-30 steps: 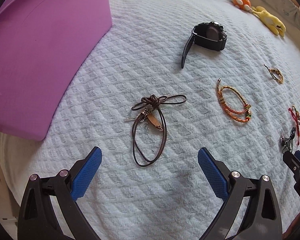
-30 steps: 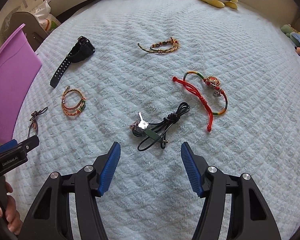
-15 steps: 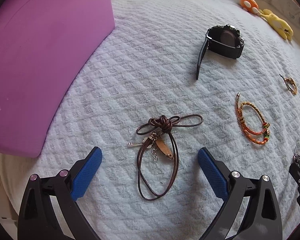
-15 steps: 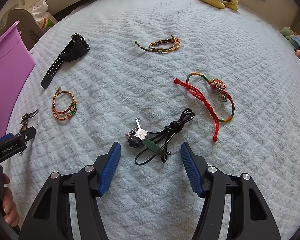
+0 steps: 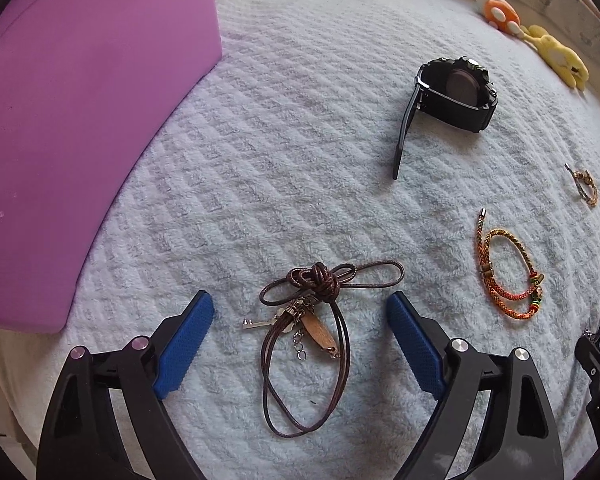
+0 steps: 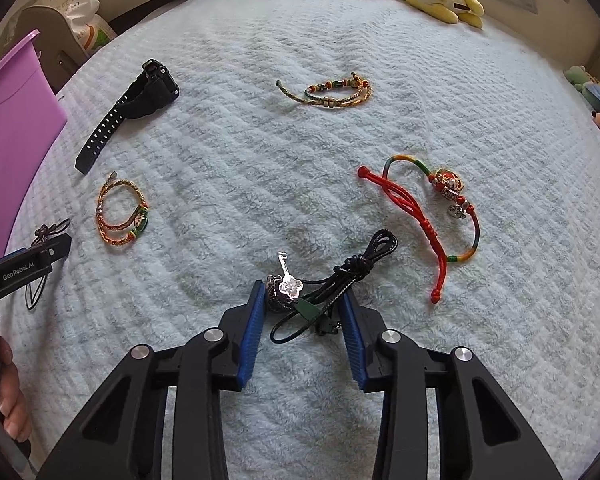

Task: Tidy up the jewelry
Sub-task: 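Close the right tool on the black cord necklace with key charm, then carry the black cord necklace into the pink tub and open the right tool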

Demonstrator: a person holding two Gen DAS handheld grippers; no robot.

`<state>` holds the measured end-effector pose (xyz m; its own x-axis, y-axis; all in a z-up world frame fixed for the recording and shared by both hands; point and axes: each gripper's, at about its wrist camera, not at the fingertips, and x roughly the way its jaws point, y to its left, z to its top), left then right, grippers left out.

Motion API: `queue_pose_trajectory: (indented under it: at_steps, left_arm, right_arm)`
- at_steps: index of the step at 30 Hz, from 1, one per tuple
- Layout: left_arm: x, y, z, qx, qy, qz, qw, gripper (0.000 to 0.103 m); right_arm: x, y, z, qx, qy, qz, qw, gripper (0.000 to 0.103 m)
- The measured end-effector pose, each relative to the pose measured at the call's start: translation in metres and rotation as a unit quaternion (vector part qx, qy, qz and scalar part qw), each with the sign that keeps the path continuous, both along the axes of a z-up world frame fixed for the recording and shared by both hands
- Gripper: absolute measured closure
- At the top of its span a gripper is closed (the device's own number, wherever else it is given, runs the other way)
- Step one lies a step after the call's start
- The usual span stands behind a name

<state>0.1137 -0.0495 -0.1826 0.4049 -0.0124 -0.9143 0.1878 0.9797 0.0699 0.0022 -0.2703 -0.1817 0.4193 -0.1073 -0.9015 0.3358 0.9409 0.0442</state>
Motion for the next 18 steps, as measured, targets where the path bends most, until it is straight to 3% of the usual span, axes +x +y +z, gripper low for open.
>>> queue_pose_trajectory:
  at_steps: [1, 3, 4, 5, 8, 18]
  left_arm:
    - [-0.004, -0.002, 0.001, 0.003, -0.004, -0.003, 1.0, 0.024]
    - [-0.011, -0.008, 0.005, 0.002, -0.012, -0.013, 0.9998, 0.05]
    - [-0.012, -0.012, 0.006, 0.01, -0.018, -0.015, 0.9997, 0.058]
    - [-0.012, -0.015, 0.006, 0.005, -0.016, -0.024, 0.9996, 0.074]
    - [-0.013, -0.022, 0.008, 0.003, -0.011, -0.028, 0.9996, 0.097]
    - [-0.04, -0.004, 0.034, -0.025, 0.03, -0.024, 0.9989, 0.098]
  right_arm:
    - [0.0, 0.001, 0.0, -0.004, 0.0, 0.001, 1.0, 0.073]
    - [-0.001, 0.003, 0.002, -0.01, -0.002, 0.001, 1.0, 0.082]
    - [-0.003, 0.003, 0.003, -0.011, -0.003, 0.001, 1.0, 0.083]
    - [-0.004, 0.003, 0.004, -0.01, -0.003, 0.0, 1.0, 0.085]
    - [-0.008, 0.002, 0.007, -0.009, -0.005, 0.0, 1.0, 0.091]
    - [-0.031, 0.003, 0.029, 0.034, -0.011, 0.001, 0.999, 0.093]
